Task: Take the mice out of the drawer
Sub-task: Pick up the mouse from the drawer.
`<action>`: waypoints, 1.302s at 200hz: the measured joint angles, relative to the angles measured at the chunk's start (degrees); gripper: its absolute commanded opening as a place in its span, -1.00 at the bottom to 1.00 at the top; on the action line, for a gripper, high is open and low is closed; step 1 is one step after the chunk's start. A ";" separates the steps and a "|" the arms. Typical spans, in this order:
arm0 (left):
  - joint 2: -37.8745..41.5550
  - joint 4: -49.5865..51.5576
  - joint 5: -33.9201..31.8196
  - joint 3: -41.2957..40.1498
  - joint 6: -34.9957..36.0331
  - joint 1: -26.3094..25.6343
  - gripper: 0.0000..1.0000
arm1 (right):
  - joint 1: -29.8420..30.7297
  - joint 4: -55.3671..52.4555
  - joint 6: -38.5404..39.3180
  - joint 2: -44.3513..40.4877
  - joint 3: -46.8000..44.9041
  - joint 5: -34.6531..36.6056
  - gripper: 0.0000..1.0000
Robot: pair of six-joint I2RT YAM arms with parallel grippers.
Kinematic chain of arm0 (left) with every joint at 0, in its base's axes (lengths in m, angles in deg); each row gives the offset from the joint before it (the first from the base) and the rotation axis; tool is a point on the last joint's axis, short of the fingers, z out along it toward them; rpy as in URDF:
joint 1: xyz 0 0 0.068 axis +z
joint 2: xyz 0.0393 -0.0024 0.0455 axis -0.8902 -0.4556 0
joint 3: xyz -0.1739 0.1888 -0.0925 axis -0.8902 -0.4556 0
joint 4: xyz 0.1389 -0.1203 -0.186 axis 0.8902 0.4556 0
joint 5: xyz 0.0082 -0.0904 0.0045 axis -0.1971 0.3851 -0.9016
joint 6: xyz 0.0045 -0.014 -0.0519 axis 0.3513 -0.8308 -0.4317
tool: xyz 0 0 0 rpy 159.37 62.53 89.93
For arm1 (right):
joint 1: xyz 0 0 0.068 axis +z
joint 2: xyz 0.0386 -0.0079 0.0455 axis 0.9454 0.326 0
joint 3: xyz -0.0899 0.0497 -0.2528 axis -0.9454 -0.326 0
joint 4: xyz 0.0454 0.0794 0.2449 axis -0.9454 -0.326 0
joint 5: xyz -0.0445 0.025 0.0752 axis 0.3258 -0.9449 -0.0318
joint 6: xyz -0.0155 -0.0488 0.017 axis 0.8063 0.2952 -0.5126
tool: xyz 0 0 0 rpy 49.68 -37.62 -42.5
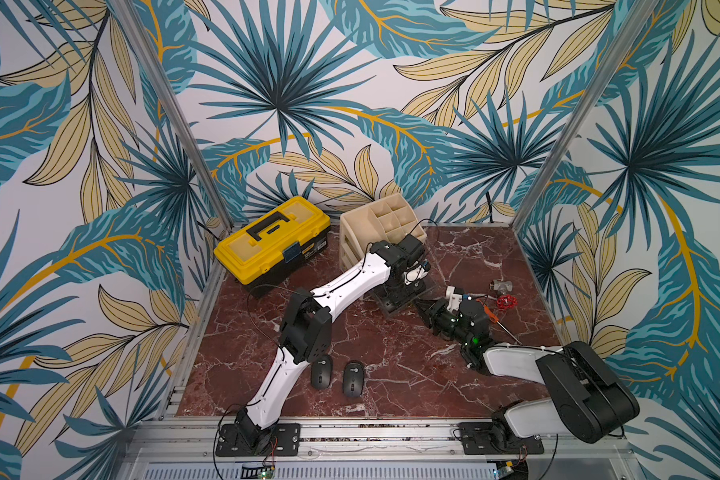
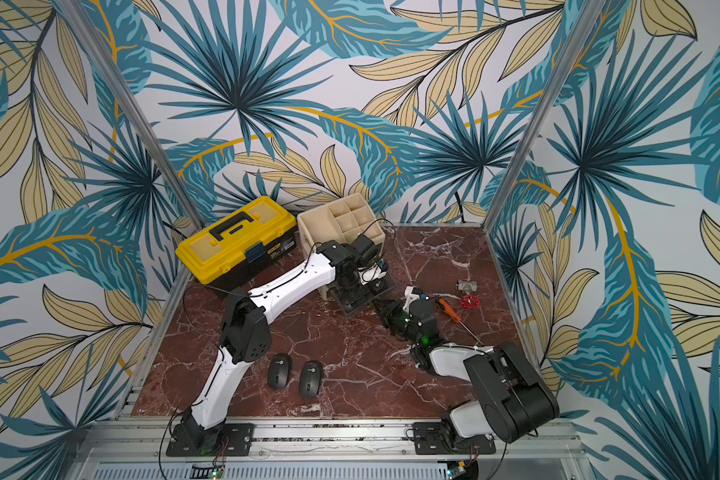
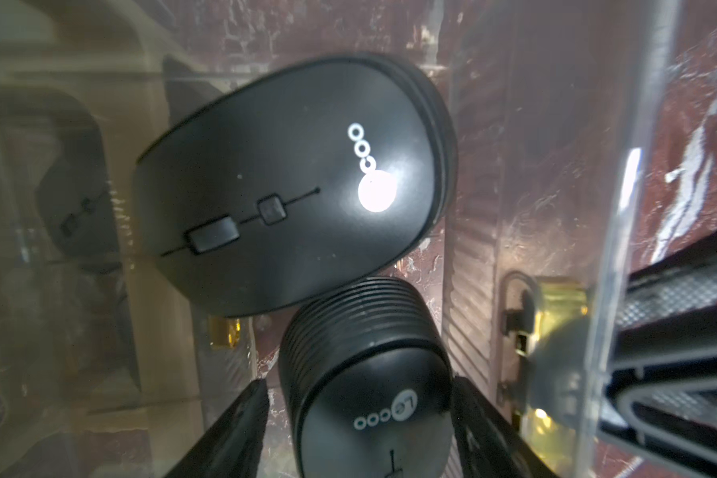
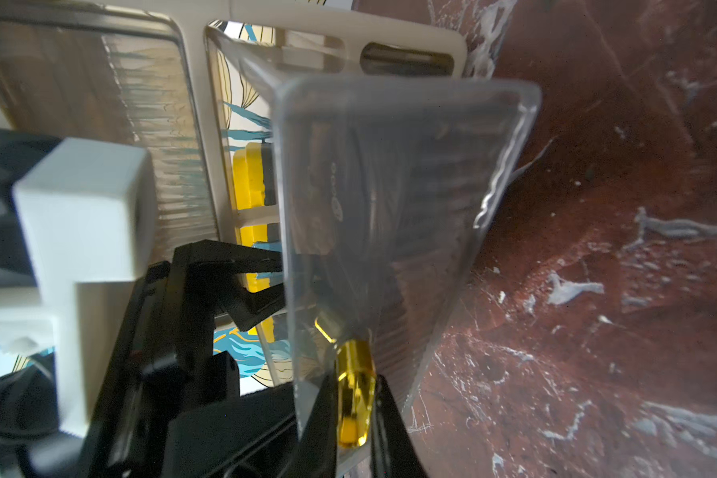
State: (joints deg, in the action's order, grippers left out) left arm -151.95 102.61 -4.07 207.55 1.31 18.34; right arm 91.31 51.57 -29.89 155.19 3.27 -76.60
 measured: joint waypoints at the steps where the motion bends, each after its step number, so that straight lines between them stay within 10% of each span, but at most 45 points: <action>1: 0.00 -0.02 0.00 -0.02 0.00 0.00 0.45 | 0.00 -0.02 0.00 0.00 0.00 0.00 -0.85; 51: 0.35 -0.48 -0.81 -0.59 0.31 0.02 0.73 | 0.07 -0.42 0.63 0.00 0.15 -0.24 -0.85; 118: 1.68 -1.16 -2.08 -1.51 0.63 0.04 0.60 | 0.11 -0.26 0.87 0.00 0.79 -0.68 -0.85; 186: 2.32 -1.60 -3.17 -1.64 1.07 0.37 0.51 | 0.11 -0.79 1.55 -0.28 1.05 -1.01 -0.11; 260: 3.30 -1.57 -1.75 -1.64 1.05 1.90 0.49 | 0.11 -5.97 5.44 -9.05 1.05 -0.11 -0.02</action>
State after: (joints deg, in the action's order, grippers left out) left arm -148.65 101.03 -5.82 205.91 2.36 20.24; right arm 91.42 45.61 -24.45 146.14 4.32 -76.71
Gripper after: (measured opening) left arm 0.743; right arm 0.519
